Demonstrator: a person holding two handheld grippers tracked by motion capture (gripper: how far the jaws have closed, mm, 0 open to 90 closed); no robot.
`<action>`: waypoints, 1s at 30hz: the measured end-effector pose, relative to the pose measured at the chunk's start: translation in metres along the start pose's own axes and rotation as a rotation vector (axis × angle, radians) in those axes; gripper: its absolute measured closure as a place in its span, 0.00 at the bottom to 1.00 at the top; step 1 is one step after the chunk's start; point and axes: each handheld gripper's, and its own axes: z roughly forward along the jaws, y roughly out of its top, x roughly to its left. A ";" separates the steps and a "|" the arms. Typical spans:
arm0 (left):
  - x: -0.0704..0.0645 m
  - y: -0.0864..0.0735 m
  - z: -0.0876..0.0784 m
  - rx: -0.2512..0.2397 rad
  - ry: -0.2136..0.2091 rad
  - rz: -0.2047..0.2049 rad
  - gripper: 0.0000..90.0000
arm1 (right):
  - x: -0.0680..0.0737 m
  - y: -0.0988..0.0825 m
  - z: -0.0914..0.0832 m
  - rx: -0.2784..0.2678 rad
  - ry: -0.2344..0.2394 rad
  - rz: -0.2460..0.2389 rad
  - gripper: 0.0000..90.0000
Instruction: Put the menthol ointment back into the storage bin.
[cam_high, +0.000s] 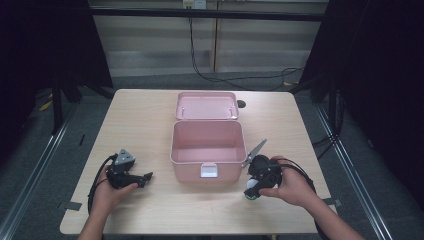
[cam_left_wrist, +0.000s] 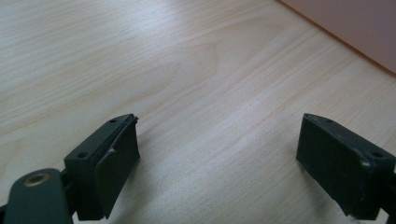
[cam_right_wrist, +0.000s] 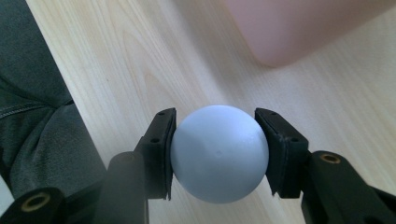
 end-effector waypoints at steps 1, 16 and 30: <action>0.000 0.000 0.000 0.000 0.000 0.000 0.14 | -0.001 0.001 -0.003 -0.003 -0.002 -0.004 0.56; 0.000 0.000 0.000 0.000 0.000 -0.001 0.14 | -0.010 0.018 -0.041 0.018 -0.024 -0.004 0.56; 0.000 0.000 0.000 0.000 0.000 0.000 0.14 | -0.009 0.038 -0.067 0.012 -0.039 -0.025 0.56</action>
